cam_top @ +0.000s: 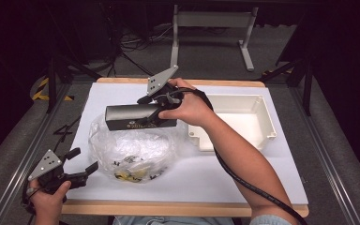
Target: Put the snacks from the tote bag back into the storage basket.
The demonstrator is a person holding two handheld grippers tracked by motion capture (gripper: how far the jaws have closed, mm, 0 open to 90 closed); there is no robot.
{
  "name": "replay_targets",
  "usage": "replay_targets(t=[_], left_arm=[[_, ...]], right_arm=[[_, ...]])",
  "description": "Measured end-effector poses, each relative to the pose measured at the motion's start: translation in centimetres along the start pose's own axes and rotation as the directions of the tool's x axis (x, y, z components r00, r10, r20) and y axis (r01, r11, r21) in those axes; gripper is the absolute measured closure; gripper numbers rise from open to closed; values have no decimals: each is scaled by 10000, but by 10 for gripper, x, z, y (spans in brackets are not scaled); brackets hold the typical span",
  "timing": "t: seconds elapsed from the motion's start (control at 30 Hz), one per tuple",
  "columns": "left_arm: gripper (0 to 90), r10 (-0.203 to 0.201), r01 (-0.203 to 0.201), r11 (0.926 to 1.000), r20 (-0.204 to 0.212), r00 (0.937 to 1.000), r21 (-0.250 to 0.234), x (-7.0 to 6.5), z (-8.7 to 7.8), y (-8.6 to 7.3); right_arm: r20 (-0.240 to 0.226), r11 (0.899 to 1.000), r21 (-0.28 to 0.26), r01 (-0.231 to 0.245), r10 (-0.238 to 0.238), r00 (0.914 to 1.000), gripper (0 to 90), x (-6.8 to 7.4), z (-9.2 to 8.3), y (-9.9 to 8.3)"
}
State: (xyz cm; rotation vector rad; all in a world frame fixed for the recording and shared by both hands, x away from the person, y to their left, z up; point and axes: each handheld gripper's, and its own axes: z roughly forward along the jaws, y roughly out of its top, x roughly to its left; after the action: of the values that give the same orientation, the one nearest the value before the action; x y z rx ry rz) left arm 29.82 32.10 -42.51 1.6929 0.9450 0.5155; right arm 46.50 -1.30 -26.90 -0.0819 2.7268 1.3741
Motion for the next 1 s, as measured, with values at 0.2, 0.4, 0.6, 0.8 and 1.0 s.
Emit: replay_targets(t=[0.2, 0.4, 0.6, 0.8, 1.0], left_arm=[[119, 1, -1, 10000, 2, 10000, -9, 0, 0, 0], [119, 2, -2, 10000, 30, 10000, 33, 0, 1, 0], [119, 2, -2, 9999, 2, 10000, 120, 1, 0, 0], [118, 7, -7, 10000, 0, 10000, 54, 1, 2, 0], [118, -14, 14, 10000, -8, 10000, 72, 1, 2, 0]], right_arm=[[179, 10000, 32, 56, -57, 9998, 290, 0, -12, -1], [398, 9999, 72, 123, -126, 9991, 290, 0, -28, -5], [641, 9999, 151, 78, -87, 9979, 288, 0, -47, -11], [983, 9998, 168, -69, 52, 9951, 288, -1, -62, -21], [1157, 9999, 136, 100, -115, 9932, 288, -2, -78, -27]])
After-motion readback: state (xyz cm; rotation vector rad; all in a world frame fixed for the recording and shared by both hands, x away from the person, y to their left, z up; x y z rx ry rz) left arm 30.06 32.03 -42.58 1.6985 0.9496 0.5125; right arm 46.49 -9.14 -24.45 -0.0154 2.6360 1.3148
